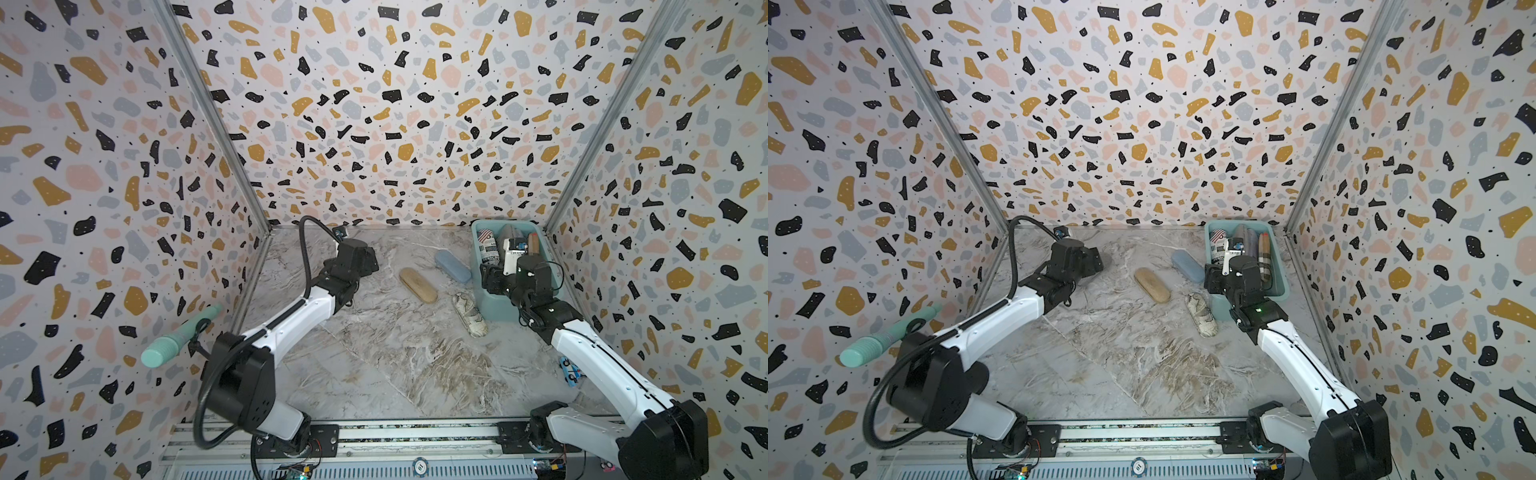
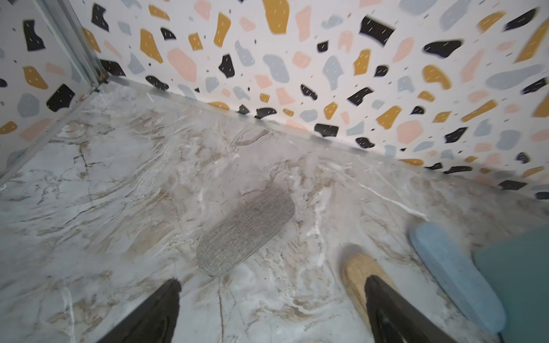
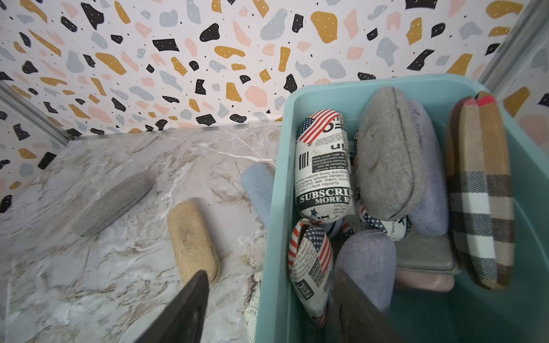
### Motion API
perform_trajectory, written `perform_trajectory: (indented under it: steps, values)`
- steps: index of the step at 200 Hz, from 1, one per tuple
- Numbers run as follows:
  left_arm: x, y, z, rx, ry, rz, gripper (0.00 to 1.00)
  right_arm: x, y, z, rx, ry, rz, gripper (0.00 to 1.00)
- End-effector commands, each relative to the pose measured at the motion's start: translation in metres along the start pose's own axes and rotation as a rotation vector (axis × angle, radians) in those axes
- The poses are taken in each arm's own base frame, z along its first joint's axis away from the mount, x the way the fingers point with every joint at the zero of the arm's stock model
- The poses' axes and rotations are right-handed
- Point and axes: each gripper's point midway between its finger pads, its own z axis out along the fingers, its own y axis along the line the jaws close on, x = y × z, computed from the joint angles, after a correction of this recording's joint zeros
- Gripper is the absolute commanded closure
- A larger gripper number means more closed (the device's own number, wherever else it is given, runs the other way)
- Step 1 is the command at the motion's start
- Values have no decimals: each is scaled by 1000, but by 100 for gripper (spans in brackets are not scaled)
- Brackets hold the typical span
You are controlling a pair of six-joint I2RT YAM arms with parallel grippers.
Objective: Put the glasses cases into the storage boxes
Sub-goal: Place the glasses case in the storage box, then pick up the glasses case at the center of the board.
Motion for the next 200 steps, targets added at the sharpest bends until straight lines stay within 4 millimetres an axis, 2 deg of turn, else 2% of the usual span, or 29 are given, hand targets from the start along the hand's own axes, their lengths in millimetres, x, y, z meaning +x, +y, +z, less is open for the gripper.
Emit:
perform_trajectory:
  steps: [1, 25, 43, 78, 108, 147, 170, 200]
  values:
    - [22, 7, 34, 26, 173, 71, 2, -4, 3, -5, -32, -12, 27, 21]
    - [40, 24, 77, -17, 286, 154, 2, -6, 7, -13, -78, -29, 28, 10]
    - [55, 22, 104, 23, 358, 213, 1, -8, 10, -16, -105, -47, 35, 7]
    - [70, 20, 136, 42, 425, 297, 0, -3, 15, -13, -153, -27, 41, 5]
    - [81, 23, 147, 36, 445, 321, 1, -3, 16, -14, -160, -30, 41, 5]
    - [94, 20, 144, 62, 480, 302, 1, -2, 17, -13, -165, -31, 40, 5]
    - [96, 30, 140, 18, 476, 302, 0, -1, 18, -12, -174, -31, 42, 5]
    - [101, 51, 139, -95, 488, 329, 9, 0, 20, -12, -185, -29, 45, 7]
